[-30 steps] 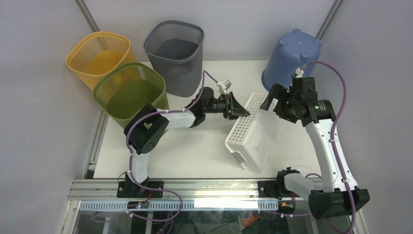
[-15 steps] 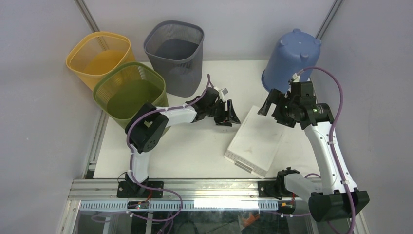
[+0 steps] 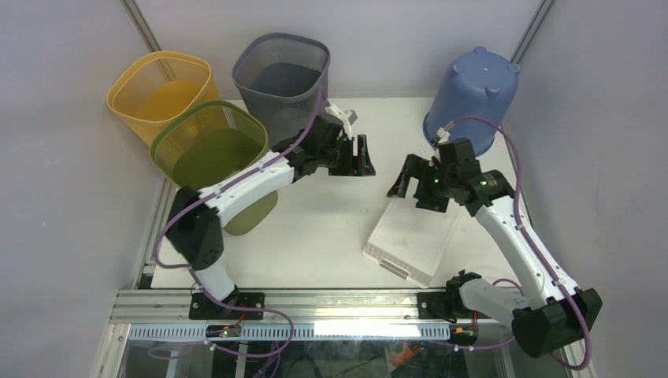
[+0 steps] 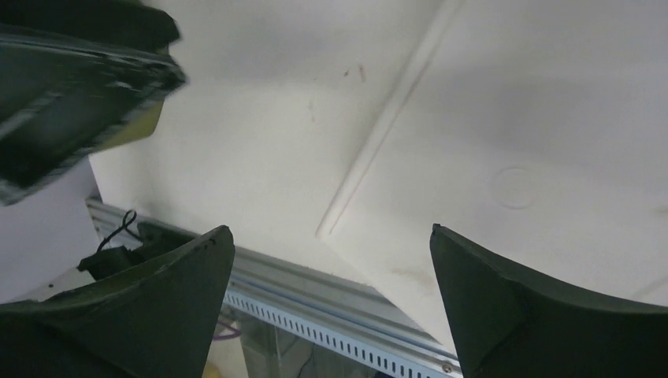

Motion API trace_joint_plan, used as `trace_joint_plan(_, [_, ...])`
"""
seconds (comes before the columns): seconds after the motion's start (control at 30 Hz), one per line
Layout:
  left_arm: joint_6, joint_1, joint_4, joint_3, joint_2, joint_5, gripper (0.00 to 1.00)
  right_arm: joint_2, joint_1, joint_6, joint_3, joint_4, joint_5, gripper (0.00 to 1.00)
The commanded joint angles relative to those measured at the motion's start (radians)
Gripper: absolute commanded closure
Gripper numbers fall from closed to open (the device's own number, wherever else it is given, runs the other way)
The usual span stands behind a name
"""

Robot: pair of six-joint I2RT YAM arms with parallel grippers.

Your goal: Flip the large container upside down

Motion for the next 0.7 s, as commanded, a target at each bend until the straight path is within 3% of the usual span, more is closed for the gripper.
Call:
trace_joint_plan(0.0, [0.069, 0.003, -0.149, 0.042, -0.201, -0.185, 0.31, 0.046, 0.172, 0.136, -0.028, 0.177, -0.022, 0.0])
trace_joint_plan(0.2, [-0.006, 0.012, -0.257, 0.023, -0.314, -0.395, 0.29, 0.184, 0.396, 0.261, -0.054, 0.299, 0.064, 0.0])
trace_joint_plan(0.4, [-0.014, 0.036, -0.265, 0.015, -0.332, -0.47, 0.27, 0.306, 0.498, 0.367, -0.12, 0.371, 0.066, 0.0])
trace_joint_plan(0.5, [-0.008, 0.039, -0.266, 0.019, -0.327, -0.458, 0.27, 0.311, 0.499, 0.378, -0.134, 0.304, 0.126, 0.0])
trace_joint_plan(0.67, [-0.004, 0.04, -0.262, 0.019, -0.312, -0.435, 0.27, 0.237, 0.44, 0.384, -0.138, 0.085, 0.353, 0.0])
